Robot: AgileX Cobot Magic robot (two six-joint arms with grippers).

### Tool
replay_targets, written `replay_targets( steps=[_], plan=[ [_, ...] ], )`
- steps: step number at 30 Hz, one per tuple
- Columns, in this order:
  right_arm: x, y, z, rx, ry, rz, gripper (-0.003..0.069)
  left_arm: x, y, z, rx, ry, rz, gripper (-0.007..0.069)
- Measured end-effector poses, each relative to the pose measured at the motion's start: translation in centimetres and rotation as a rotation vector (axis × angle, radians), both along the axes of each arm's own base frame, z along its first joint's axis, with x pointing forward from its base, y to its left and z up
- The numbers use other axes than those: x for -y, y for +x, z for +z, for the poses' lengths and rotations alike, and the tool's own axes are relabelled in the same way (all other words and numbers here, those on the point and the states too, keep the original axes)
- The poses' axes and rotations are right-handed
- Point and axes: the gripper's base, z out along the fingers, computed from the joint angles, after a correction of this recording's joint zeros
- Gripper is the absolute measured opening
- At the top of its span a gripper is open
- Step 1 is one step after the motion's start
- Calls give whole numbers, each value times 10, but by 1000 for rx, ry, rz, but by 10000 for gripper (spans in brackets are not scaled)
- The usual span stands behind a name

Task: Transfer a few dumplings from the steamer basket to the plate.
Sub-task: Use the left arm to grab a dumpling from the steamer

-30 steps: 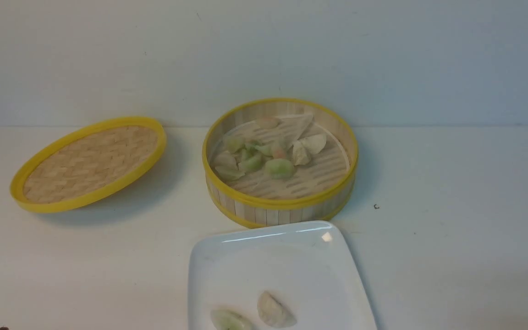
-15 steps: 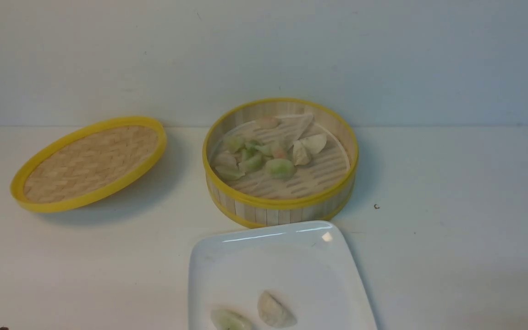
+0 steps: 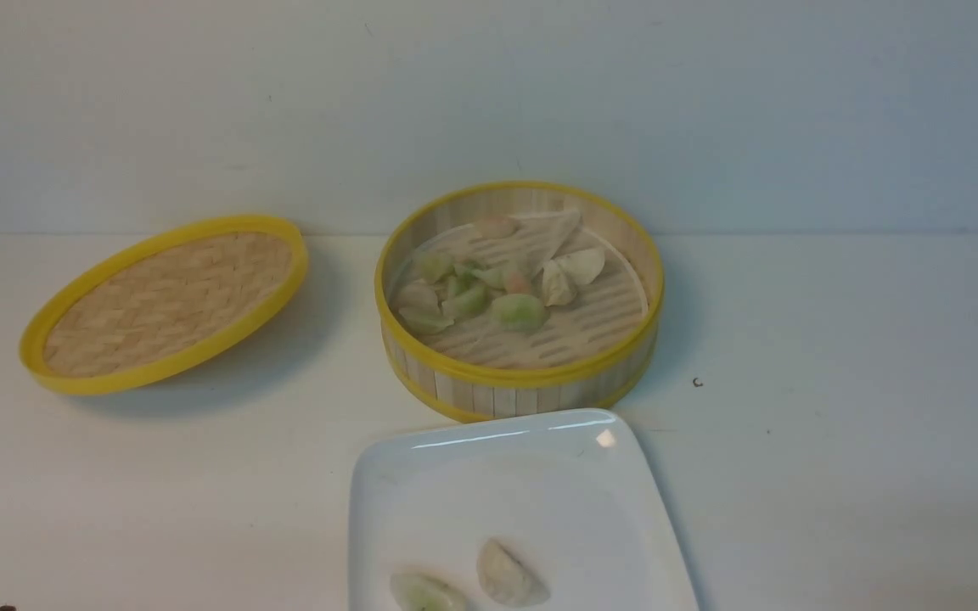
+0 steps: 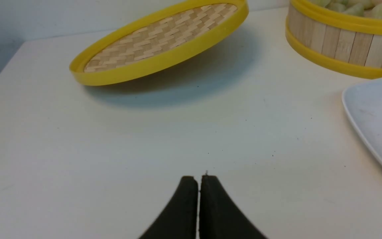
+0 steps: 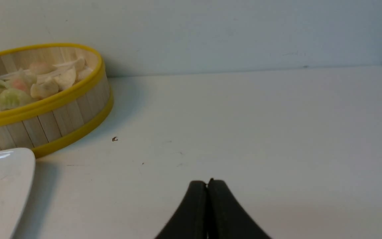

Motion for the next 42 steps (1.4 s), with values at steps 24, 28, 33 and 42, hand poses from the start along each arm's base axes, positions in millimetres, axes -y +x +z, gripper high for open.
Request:
replay_targets(
  steps=[24, 28, 33, 42],
  plan=[
    [-3, -1, 39, 257, 890, -7, -15, -12, -6, 79, 733, -625, 102, -6],
    [-10, -14, 103, 289, 686, 107, -15, -6, -17, 140, 721, -569, 29, -6],
    [-21, -2, 161, 69, 463, 186, -15, 5, 12, 180, 293, -494, 18, -6],
    [-40, 80, 169, -587, 162, 364, -15, 26, 122, 164, -574, -252, -142, -6]
  ],
)
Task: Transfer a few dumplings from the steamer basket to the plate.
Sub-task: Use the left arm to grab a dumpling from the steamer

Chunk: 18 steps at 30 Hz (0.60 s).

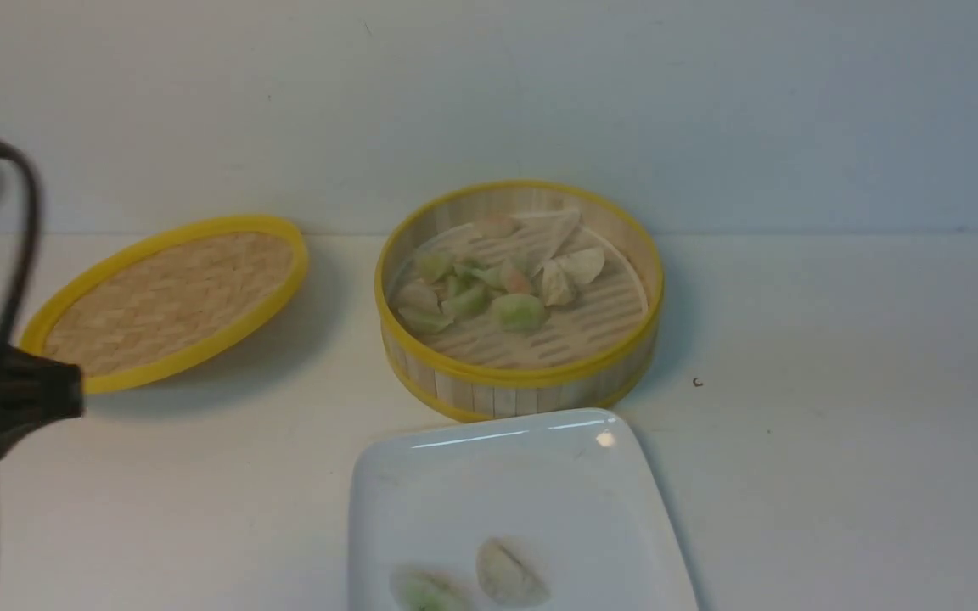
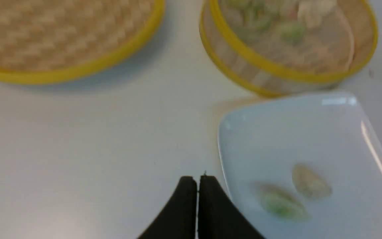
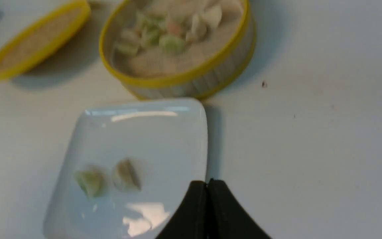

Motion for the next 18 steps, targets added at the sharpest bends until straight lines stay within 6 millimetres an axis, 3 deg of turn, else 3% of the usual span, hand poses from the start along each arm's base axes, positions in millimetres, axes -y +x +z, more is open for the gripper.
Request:
replay_targets(
  steps=[3, 6, 12, 15, 18],
  plan=[
    [-1, 14, -10, -72, -28, 35, -15, 8, 36, -15, -111, 11, -112, -6],
    [-2, 18, -13, -90, -36, 44, -15, 22, 60, -17, -117, 48, -217, -6],
    [-1, 19, -13, -84, -38, 44, -15, 62, 89, -2, -10, 80, -349, -6],
    [-2, 19, -13, -84, -37, 44, -15, 81, 116, 14, 63, 133, -402, -6],
    [-2, 19, -13, -84, -29, 44, -15, 91, 144, 15, 60, 166, -422, -6]
  ],
)
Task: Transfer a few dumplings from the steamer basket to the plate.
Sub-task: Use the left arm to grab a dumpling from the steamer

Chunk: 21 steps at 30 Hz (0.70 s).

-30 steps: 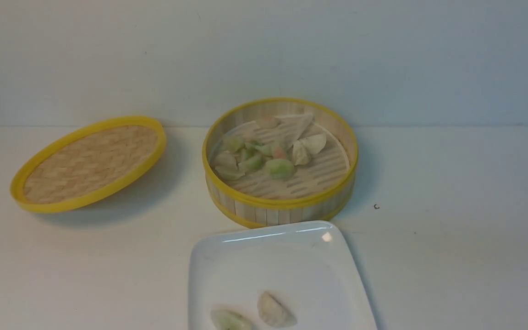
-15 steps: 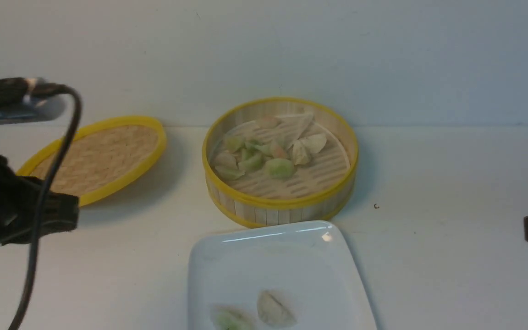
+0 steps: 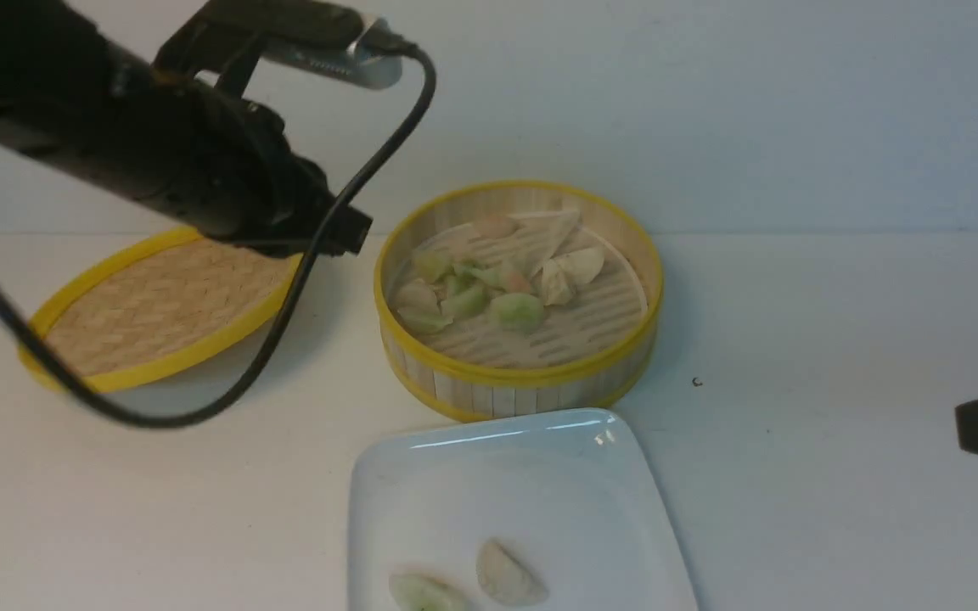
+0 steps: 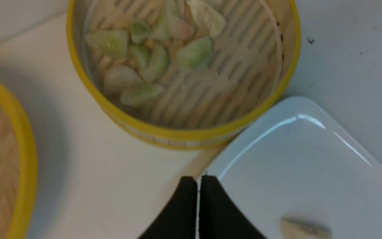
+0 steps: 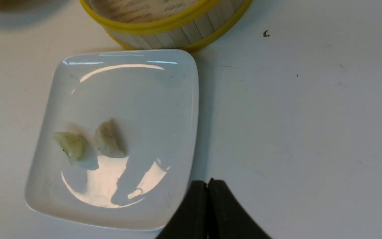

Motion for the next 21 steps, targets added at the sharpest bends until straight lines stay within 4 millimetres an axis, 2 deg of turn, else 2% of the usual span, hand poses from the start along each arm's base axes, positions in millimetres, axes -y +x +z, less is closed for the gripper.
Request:
replay_targets(
  steps=[4, 6, 7, 8, 9, 10, 12, 16, 19, 20, 21],
  plan=[
    [-2, 0, 1, -2, 31, 2, -15, 10, 38, -8, 15, 43, -35, -6],
    [-3, 0, 2, -2, 44, 2, -15, 16, 58, -23, 3, 70, -62, -6],
    [-3, 0, 2, -3, 48, 2, -15, 17, 60, -23, 8, 73, -68, -6],
    [-4, 0, 2, -6, 57, -1, -15, 21, 76, -40, -7, 93, -88, -5],
    [-4, 0, 2, -7, 58, -1, -15, 22, 76, -39, -1, 93, -89, -5],
    [-4, -1, 2, -12, 63, -6, -15, 26, 91, -57, -15, 105, -94, 0],
    [-4, -1, 2, -18, 65, -7, -15, 29, 104, -72, -21, 114, -96, 16],
    [-4, -1, 1, -26, 66, -6, -15, 36, 130, -109, -48, 129, -95, 90],
    [-4, -2, 1, -31, 65, -3, -15, 42, 140, -128, -63, 140, -104, 179],
    [-4, -2, 1, -32, 65, -3, -15, 42, 141, -128, -60, 144, -105, 185],
    [-4, -2, 1, -35, 65, -1, -15, 45, 146, -139, -60, 161, -115, 251]
  ],
)
